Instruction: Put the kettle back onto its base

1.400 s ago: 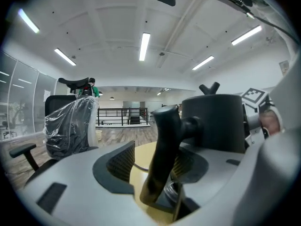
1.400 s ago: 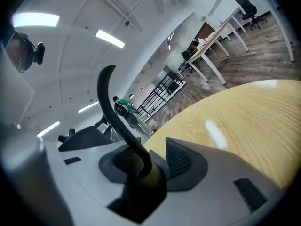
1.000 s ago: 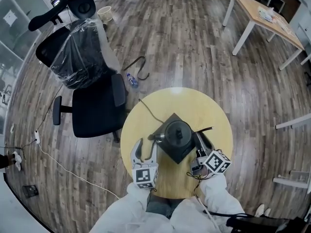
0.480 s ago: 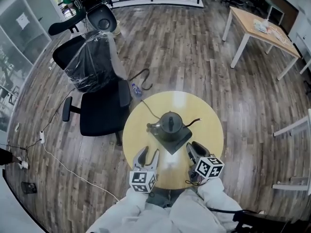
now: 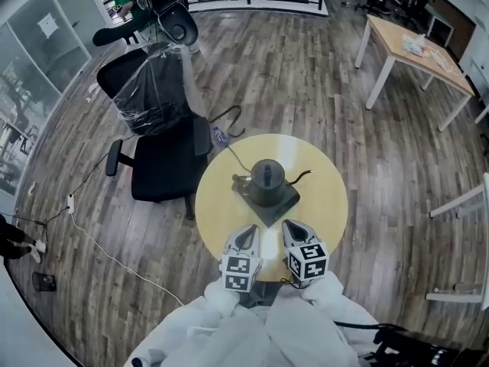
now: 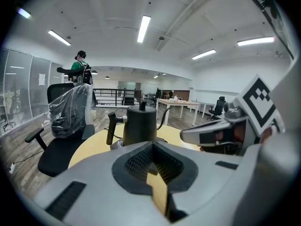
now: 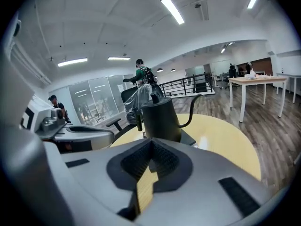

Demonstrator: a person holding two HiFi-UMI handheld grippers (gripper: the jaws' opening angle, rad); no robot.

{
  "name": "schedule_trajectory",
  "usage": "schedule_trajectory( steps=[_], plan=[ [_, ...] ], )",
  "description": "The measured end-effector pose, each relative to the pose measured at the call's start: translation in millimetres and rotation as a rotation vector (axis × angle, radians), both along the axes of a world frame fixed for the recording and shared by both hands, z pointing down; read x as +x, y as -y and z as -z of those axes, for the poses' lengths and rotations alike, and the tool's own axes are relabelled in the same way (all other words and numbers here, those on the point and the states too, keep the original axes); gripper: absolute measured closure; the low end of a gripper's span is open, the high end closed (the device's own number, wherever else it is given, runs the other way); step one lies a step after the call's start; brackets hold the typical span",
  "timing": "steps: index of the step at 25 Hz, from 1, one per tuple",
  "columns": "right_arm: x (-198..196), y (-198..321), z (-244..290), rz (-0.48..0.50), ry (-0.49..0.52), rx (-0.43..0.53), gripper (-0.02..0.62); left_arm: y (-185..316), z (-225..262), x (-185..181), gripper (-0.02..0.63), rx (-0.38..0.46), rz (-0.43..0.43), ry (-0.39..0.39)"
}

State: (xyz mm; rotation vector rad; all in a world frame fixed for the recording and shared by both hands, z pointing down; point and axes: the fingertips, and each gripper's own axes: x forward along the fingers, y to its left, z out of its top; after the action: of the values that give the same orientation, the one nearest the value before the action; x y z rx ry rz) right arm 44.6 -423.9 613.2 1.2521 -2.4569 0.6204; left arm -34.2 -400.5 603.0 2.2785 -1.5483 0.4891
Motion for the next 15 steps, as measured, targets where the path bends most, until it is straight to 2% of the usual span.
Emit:
schedule_trajectory(
  steps=[7, 15],
  plan=[
    [21, -13, -5, -0.062, 0.022, -0.019, 0.583, -17, 1, 10, 0.606, -0.032, -0.034, -0.053],
    [24, -56, 2, -0.114, 0.02, 0.006, 0.583, -51, 15, 2, 0.606, 0.014, -0.061, -0.047]
  ],
)
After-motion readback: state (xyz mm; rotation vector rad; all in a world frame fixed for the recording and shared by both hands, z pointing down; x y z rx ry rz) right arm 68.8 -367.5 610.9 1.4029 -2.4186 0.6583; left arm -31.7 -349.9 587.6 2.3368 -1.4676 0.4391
